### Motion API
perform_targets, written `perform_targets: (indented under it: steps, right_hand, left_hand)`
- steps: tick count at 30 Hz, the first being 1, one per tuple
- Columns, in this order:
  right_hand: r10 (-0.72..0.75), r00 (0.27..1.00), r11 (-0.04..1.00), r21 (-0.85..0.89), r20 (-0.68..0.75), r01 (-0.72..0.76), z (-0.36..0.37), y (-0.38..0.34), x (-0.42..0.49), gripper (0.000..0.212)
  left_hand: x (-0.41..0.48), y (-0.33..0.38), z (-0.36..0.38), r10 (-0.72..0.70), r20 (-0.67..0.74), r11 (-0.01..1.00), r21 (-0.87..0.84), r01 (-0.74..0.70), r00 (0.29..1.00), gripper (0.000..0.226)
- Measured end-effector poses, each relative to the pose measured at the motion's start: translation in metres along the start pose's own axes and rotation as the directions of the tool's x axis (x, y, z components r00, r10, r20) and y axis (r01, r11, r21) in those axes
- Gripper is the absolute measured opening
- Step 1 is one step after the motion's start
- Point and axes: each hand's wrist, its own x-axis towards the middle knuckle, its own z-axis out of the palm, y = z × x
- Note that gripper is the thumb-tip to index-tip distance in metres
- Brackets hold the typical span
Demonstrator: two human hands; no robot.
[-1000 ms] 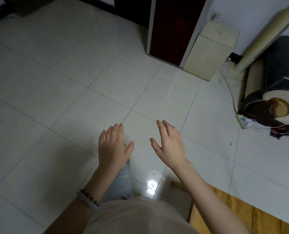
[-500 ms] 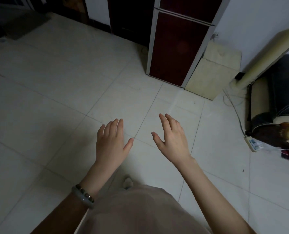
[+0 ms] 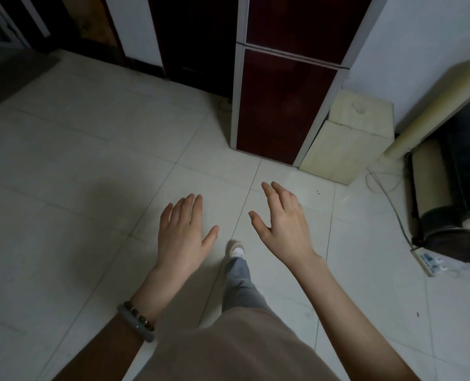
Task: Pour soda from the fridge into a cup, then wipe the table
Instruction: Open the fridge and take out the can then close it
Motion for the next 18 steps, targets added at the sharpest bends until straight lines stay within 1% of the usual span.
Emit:
perform_targets:
  steps: [6,11,18]
  right_hand:
    - [-0.018,1.0,0.999,-0.031,0.013,0.018,0.014,0.036,0.131,0.059]
    - [-0.021,0.999,0.998,-0.052,0.037,0.023,0.019,0.065,0.227,0.061]
    - [-0.063,0.995,0.99,-0.119,0.078,0.072,0.039,0.084,0.321,0.059]
  left_hand:
    - [0.136,-0.002,0.014,-0.011,-0.006,1.0,-0.002,0.011,1.0,0.066]
    - [0.241,0.006,0.02,0.017,0.009,1.0,0.026,-0.017,1.0,0.066]
    - [0.338,0.004,0.032,0.045,0.005,0.998,0.037,-0.045,0.999,0.062]
